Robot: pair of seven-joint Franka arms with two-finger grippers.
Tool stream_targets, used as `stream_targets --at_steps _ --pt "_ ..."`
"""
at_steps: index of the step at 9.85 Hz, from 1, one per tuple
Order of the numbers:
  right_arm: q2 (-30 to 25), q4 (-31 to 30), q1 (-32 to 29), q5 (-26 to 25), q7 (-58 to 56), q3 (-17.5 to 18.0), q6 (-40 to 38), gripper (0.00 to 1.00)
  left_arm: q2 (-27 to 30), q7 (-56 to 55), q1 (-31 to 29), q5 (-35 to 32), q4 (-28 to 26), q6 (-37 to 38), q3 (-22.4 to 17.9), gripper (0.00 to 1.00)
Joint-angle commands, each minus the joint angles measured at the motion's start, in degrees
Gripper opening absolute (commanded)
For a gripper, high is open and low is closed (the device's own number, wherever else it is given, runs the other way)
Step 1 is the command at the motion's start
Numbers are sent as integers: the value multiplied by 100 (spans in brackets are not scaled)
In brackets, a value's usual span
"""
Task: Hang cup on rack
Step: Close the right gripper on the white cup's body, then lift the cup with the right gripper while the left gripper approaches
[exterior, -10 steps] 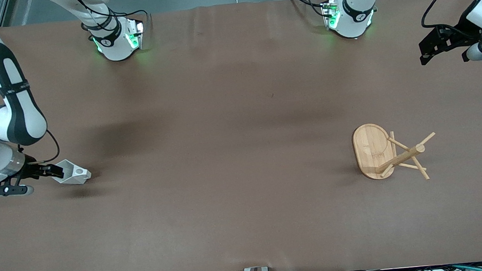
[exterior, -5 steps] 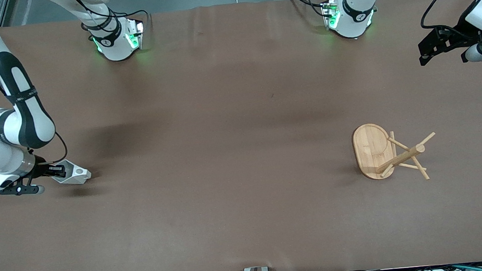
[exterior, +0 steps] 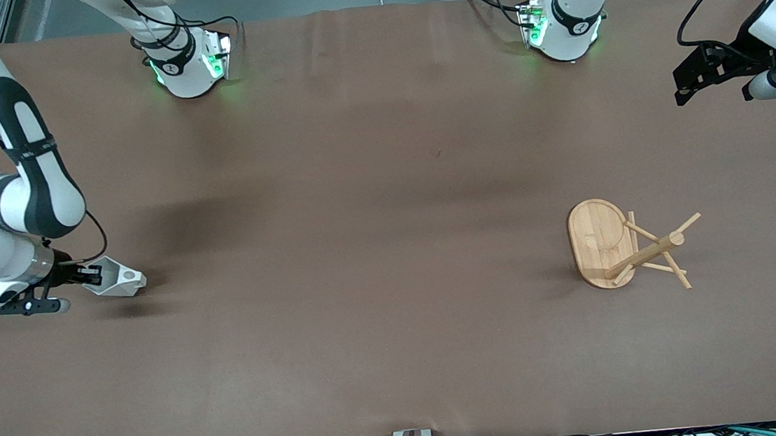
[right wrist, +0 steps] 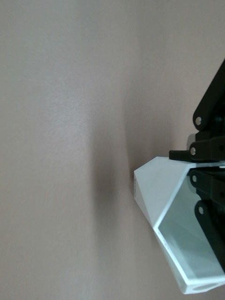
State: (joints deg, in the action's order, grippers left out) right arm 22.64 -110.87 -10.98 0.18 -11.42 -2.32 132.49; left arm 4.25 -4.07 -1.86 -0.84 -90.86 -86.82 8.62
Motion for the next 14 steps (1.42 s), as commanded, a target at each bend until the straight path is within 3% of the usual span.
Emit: stream_targets --at_steps 1,4,7,8,12,14 --pt "-707 91 235 366 -9 117 -695 0 -143 108 -16 84 16 121 8 100" --pt "-814 803 551 1437 0 126 -1707 0 -143 100 -16 84 16 130 8 100" --pt "-990 883 1035 3210 -9 144 -2392 0 -135 108 -7 84 7 147 8 100" --pt "-1007 883 1227 3782 -18 144 -2464 0 -135 108 -7 93 7 182 17 100" --pt "-1113 918 1949 5260 79 144 -2447 0 -196 117 45 84 76 200 52 100" --pt "-1104 945 2335 5728 79 144 -2403 0 -354 109 203 84 209 200 384 100"
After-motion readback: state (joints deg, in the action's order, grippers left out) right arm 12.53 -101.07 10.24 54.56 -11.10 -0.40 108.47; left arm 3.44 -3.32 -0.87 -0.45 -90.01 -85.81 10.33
